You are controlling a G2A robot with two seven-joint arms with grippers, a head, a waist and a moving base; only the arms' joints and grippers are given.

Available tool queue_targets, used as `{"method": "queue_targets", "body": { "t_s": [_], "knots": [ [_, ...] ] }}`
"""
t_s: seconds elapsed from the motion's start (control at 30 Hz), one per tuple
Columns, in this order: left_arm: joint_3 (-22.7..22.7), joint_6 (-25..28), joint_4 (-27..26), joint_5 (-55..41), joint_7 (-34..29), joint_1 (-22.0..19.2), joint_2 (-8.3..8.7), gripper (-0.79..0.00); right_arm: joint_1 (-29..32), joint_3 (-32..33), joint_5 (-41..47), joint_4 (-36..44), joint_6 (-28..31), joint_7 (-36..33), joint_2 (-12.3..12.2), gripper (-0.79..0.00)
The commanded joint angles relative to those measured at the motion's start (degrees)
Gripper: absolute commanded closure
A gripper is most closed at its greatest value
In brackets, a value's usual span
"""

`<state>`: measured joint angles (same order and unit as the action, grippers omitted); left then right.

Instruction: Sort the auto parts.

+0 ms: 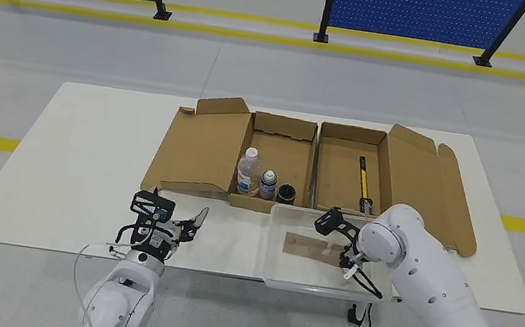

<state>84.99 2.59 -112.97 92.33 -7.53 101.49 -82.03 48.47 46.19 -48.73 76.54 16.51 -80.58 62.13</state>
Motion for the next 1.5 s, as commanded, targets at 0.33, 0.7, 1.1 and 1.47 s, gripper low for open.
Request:
{"method": "queue_targets", "body": {
  "t_s": [0.33, 0.7, 1.1, 1.47],
  "knots": [
    [0.0, 0.0, 0.0, 0.0, 0.0, 0.0, 0.0, -0.785, -1.01, -1.3, 1.42, 0.92, 0.26, 1.79, 0.79, -0.256],
    [0.0, 0.0, 0.0, 0.0, 0.0, 0.0, 0.0, -0.785, -1.53, -2.03, 1.16, 0.76, 0.2, 1.37, 1.11, -0.265],
    [0.0, 0.0, 0.0, 0.0, 0.0, 0.0, 0.0, -0.785, 0.7, -1.4, 1.07, 2.39, -0.5, -0.27, 0.56, -0.046],
    [0.0, 0.0, 0.0, 0.0, 0.0, 0.0, 0.0, -0.785, 0.83, 0.04, 0.74, 3.9, -0.89, -0.72, 0.09, 0.0]
  ]
}}
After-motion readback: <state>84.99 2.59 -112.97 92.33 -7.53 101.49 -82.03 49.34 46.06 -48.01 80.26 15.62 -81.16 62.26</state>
